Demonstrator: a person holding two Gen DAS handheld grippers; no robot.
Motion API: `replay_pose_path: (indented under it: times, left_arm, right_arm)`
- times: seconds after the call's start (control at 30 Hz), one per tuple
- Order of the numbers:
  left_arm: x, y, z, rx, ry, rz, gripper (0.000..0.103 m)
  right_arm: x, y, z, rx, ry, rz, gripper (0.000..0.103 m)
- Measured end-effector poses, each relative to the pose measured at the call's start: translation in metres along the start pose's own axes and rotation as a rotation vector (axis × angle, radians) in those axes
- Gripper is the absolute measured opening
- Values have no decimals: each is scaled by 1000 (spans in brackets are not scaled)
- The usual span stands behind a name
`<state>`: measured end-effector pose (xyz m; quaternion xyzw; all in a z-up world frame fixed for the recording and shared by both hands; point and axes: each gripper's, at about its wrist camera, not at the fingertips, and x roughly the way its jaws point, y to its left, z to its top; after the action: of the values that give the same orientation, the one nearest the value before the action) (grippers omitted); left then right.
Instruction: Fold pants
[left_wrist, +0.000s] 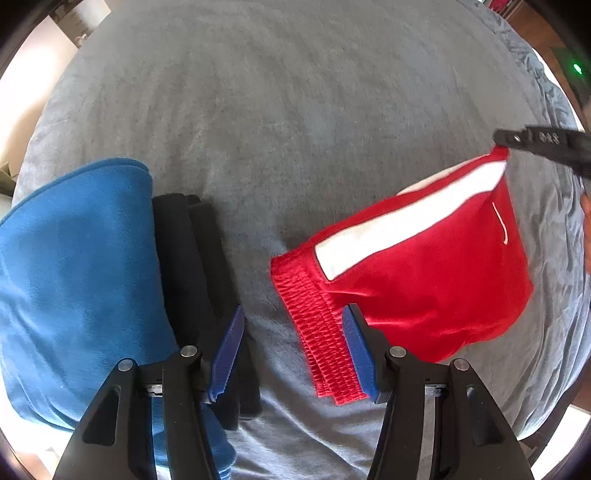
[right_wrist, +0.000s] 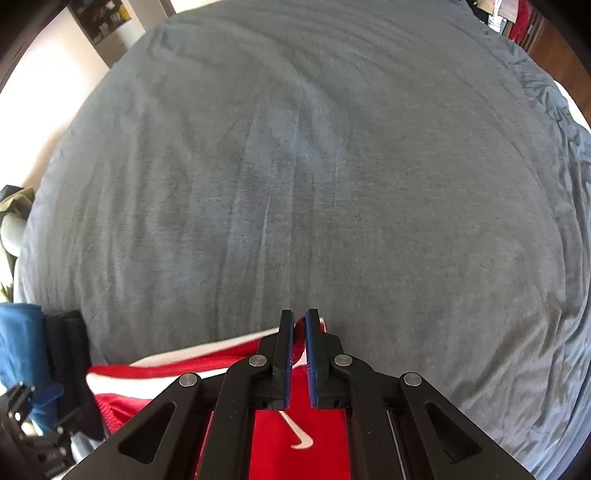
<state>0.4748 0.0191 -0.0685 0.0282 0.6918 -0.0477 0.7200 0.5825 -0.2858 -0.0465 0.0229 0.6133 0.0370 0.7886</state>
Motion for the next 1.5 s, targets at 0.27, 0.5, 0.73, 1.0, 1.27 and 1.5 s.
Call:
replay_pose_path:
  times: [0.27,0.5,0.73,1.0,1.27,1.5]
  left_arm:
    - [6,-1,0,-19,10,-1,55]
    - [-11,1,-7,-44,-61,-5,55]
    - [-42,-14,-49,-56,-179,-26,57]
    - [-40,-20,-96,-37,-201,-65,57]
    - [-18,-22,-125,44,-239,-122,39]
    - [8,-22,-134,97,-230,-192,25]
  right_arm:
    - [20,8,19,-20,21,-4,24]
    - [-6,6,16,-35,-59,-67,39]
    - [-62,-3,-32,-53,-151,-8,40]
    - [-88,-10,-104,26,-177,10,45]
    - [-89,-9,-172,88,-174,-21,45]
    - [-69,-11,-216,183,-128,-40,45]
